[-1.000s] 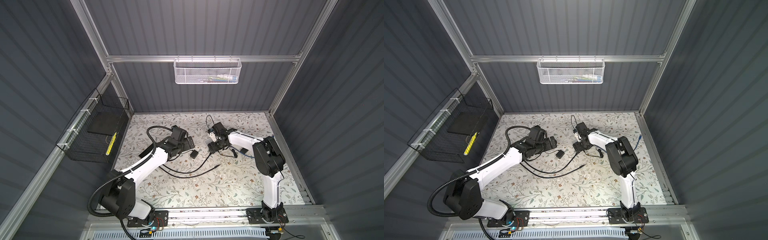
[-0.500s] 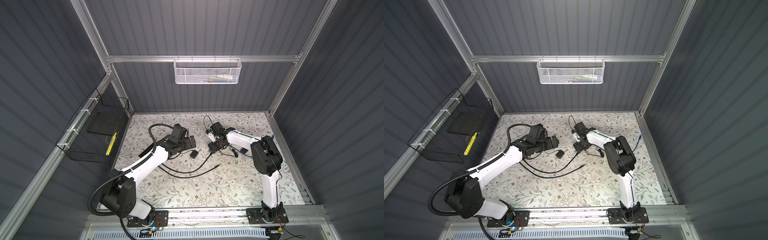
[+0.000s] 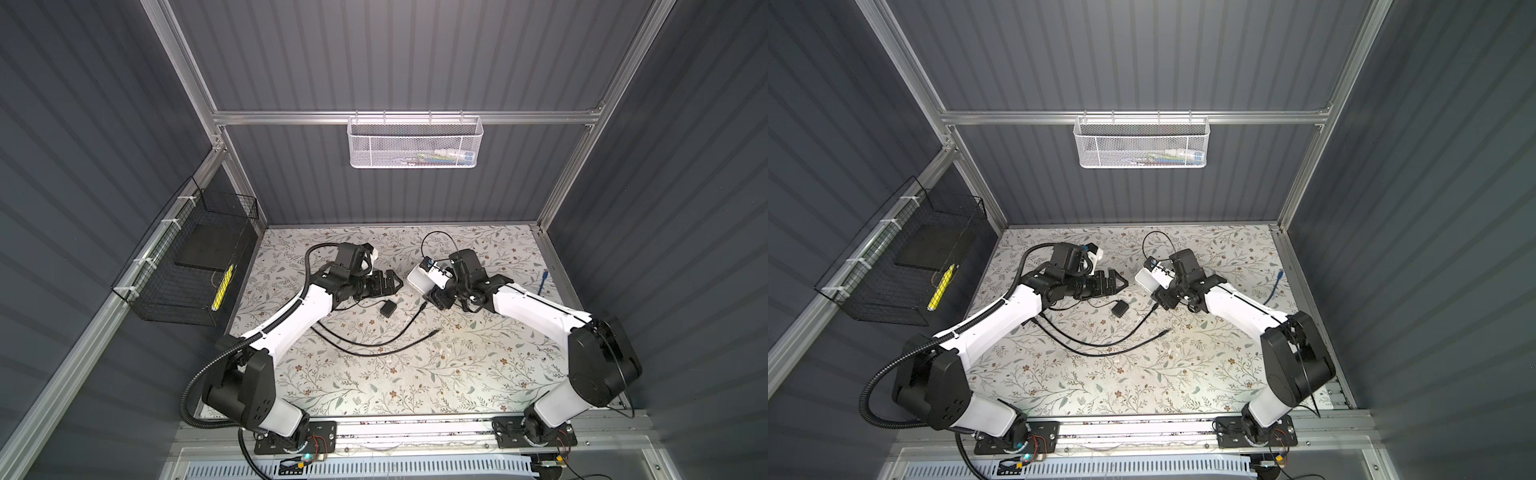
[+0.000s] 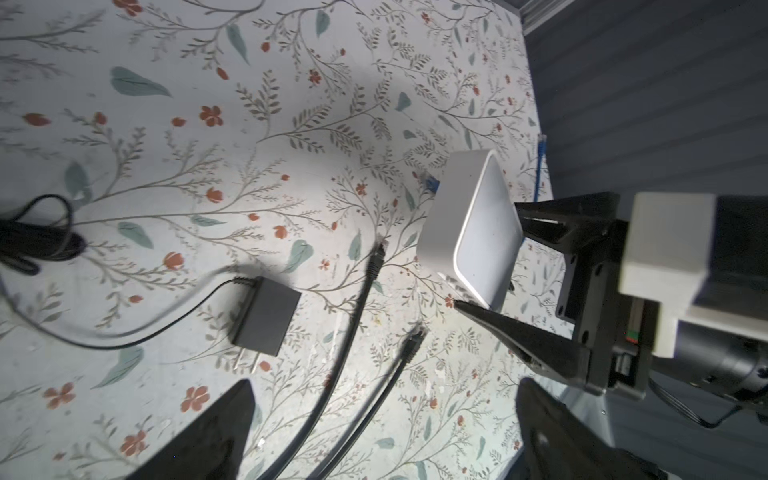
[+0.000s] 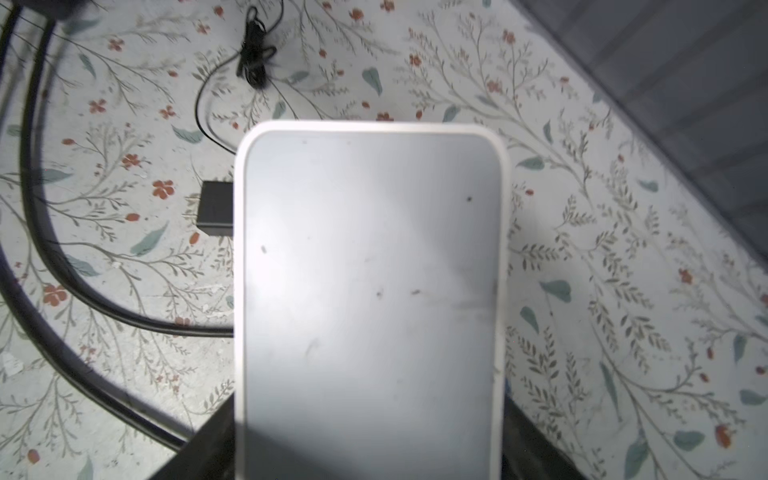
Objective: Insert the plug into the switch port
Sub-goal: 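Bring both grippers together over the router lying on the table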
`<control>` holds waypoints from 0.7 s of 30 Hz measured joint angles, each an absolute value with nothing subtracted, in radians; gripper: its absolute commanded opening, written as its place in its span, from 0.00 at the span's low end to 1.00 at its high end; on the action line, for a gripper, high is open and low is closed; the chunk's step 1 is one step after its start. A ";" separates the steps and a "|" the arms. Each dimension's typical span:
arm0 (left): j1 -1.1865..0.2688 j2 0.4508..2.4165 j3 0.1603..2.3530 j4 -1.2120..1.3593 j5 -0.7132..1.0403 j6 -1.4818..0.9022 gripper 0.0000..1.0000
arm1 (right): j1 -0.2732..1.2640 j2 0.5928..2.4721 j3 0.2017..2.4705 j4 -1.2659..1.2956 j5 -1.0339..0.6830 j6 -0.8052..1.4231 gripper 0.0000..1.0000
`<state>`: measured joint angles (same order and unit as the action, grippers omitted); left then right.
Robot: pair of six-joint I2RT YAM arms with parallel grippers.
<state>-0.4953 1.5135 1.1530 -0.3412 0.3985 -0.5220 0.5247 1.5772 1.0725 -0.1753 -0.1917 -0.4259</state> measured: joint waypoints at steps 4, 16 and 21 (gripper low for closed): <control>-0.495 1.554 1.159 -0.313 0.492 -0.531 0.98 | 0.531 1.545 1.037 -0.128 -0.233 -0.448 0.45; -0.496 1.575 1.177 -0.288 0.586 -0.541 0.97 | 0.597 1.516 1.027 -0.137 -0.290 -0.471 0.46; -0.496 1.598 1.211 -0.292 0.624 -0.530 0.94 | 0.633 1.486 1.027 -0.146 -0.292 -0.491 0.46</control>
<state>-0.4957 1.5978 1.2110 -0.2920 0.6235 -0.5304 0.6331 1.4860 1.0267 -0.1455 -0.2920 -0.4911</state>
